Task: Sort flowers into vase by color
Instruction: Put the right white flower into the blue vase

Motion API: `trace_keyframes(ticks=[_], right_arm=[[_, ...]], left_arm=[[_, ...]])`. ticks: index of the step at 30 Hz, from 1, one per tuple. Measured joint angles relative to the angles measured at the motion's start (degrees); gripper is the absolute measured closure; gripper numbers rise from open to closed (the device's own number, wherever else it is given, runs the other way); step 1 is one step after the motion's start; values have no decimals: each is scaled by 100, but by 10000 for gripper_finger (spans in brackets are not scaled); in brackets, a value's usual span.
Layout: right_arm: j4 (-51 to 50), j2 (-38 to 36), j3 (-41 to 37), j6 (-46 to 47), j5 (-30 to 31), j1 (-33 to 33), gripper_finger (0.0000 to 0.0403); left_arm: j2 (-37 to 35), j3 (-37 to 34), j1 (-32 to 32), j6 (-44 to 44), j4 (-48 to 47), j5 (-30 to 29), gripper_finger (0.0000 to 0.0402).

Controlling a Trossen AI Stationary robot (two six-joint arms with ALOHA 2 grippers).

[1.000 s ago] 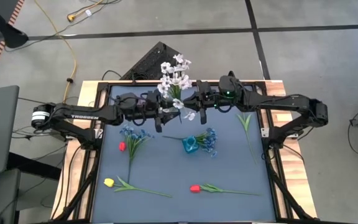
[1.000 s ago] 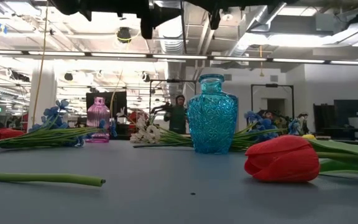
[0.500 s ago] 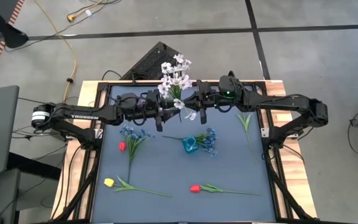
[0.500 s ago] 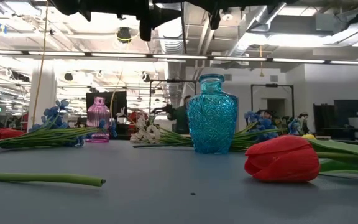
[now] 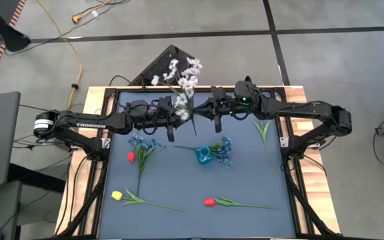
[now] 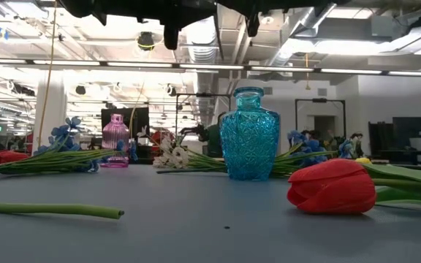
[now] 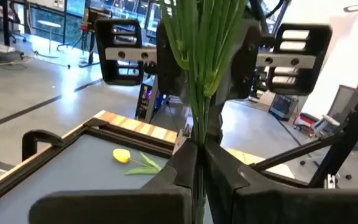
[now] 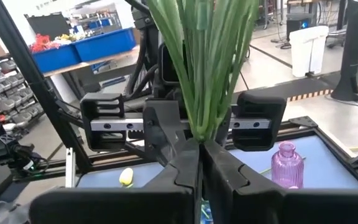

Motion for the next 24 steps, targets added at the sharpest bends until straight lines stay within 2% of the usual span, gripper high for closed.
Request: trace_keyframes(ticks=[5,8,15,20,22,24], right_arm=[[7,-11,0,195,-6,12,350],[-147,-82,0,300,-216,-59,335],[-911,-413,0,260,-351,-243,241],[-2141,-773,0,175,-669,-368,183],[-2706,-941,0,342,-394,-279,176],[-3143,-1101,0,440,228,-61,176]], left_arm=[[0,0,2,117,2,11,400],[0,-2,15,153,0,11,400],[0,-2,42,237,13,3,400],[0,-2,39,258,20,106,400],[0,-2,39,258,28,302,400],[0,-3,37,305,28,498,400]])
